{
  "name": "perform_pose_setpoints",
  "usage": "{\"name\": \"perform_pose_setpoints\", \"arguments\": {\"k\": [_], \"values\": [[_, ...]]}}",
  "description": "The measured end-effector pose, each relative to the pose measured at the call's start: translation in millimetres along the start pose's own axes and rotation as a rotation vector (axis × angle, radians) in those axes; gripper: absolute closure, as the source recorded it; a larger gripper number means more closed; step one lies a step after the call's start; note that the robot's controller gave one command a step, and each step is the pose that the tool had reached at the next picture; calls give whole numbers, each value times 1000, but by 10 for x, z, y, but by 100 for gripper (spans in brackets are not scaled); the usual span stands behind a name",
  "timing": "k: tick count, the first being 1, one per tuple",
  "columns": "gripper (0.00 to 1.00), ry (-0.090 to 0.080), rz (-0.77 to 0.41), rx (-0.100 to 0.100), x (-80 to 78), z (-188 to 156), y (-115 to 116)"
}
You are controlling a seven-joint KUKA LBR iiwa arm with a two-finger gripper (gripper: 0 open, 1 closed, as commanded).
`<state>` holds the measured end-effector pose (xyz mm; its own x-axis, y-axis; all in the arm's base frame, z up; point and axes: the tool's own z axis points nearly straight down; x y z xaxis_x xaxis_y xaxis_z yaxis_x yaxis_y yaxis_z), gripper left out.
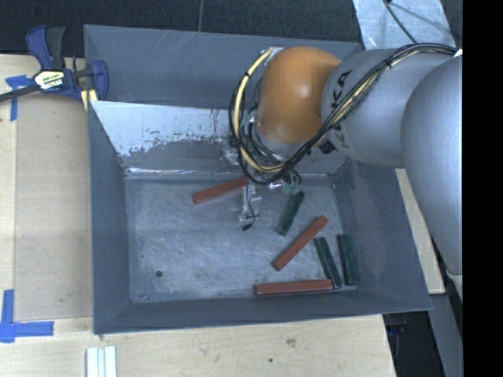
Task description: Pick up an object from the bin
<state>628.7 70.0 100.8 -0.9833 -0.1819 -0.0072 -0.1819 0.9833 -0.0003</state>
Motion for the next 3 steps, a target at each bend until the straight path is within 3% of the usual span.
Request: {"name": "perform_pose_setpoints", "arguments": {"k": [1,2,3], "values": [[0,-3,-36,0,5,-349,101],[0,10,108,0,63,333,49],[0,7,108,0,56,326,46]]}}
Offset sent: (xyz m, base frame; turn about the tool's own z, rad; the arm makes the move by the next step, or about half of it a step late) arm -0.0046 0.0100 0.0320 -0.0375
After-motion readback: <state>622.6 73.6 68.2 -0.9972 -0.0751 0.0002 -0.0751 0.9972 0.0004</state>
